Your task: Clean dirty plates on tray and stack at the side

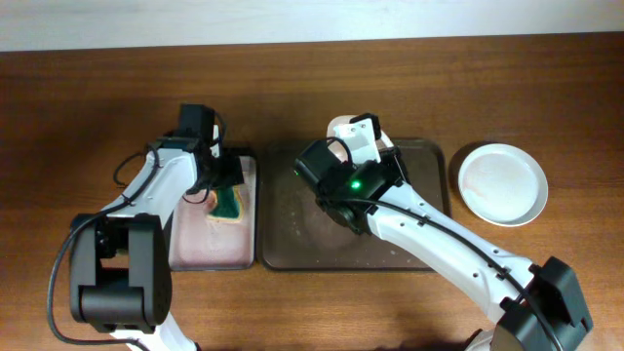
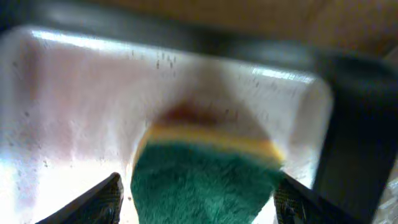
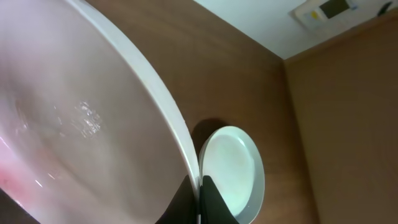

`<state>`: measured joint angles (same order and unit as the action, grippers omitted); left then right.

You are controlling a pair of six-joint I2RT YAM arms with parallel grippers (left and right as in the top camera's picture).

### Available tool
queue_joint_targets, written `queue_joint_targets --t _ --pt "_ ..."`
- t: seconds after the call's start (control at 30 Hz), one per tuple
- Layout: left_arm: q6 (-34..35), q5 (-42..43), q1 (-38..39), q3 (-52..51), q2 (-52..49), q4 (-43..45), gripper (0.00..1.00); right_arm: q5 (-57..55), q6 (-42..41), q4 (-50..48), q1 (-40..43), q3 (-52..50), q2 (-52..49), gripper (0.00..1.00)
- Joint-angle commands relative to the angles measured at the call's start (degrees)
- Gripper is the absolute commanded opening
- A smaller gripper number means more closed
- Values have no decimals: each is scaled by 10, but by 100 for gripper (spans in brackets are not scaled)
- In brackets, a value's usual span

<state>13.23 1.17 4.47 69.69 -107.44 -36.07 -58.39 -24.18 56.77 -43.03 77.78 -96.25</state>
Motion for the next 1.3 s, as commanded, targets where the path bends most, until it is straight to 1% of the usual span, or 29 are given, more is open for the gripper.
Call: queue_joint_targets --t 0.0,0.2,0.23,0.27,0.3,0.33,0.4,0.43,0.5,0.6,0.63,0.7,0.73,0.77,0.8,0.83,0.9,0.97,1.1,1.27 --pt "-1 -8 -2 10 -10 4 75 -33 -19 -3 -1 7 18 4" --pt "-1 -7 0 7 -30 -2 74 -25 -19 -4 -1 7 18 4" --pt "-1 -5 1 7 -33 -3 70 -22 -19 -4 -1 7 18 4" --pt "-1 -6 2 7 -38 -3 63 -18 -19 -4 -1 7 18 4" --pt "-1 -6 2 7 -41 -2 59 -18 -19 -4 -1 7 18 4" --pt "-1 -6 2 7 -44 -1 47 -18 -19 -4 -1 7 18 4" --pt "-1 -6 2 7 -45 10 13 -18 -19 -3 -1 7 18 4" --pt "-1 -6 2 7 -45 18 0 -18 -19 -2 -1 7 18 4" --pt "-7 -6 2 11 -45 31 0 -18 -19 -2 -1 7 18 4" --pt "-58 -6 2 30 -44 28 0 -18 -19 -2 -1 7 18 4" --pt "-78 -6 2 44 -44 14 0 -19 -19 -2 -1 7 18 4" --pt "-91 -6 2 63 -44 -10 0 -23 -19 -2 -1 7 19 4" --pt "-91 -6 2 71 -44 -22 20 -23 -19 -2 -1 7 19 4" --pt "-90 -5 2 83 -44 -42 50 -23 -19 -2 -1 7 19 4" --pt "-90 -5 2 93 -44 -57 60 -23 -19 -2 -1 7 21 4" --pt "-90 0 3 108 -44 -79 63 -23 -19 -2 -1 7 21 4" --pt "-90 9 3 135 -44 -126 63 -23 -25 -2 0 7 21 4" --pt "-90 21 3 138 -44 -148 73 -22 -34 -2 0 7 21 4" --pt "-90 20 3 122 -55 -176 74 -18 -38 -2 0 7 21 4" --pt "-90 21 8 63 -61 -165 74 -18 -38 -2 0 7 21 4"
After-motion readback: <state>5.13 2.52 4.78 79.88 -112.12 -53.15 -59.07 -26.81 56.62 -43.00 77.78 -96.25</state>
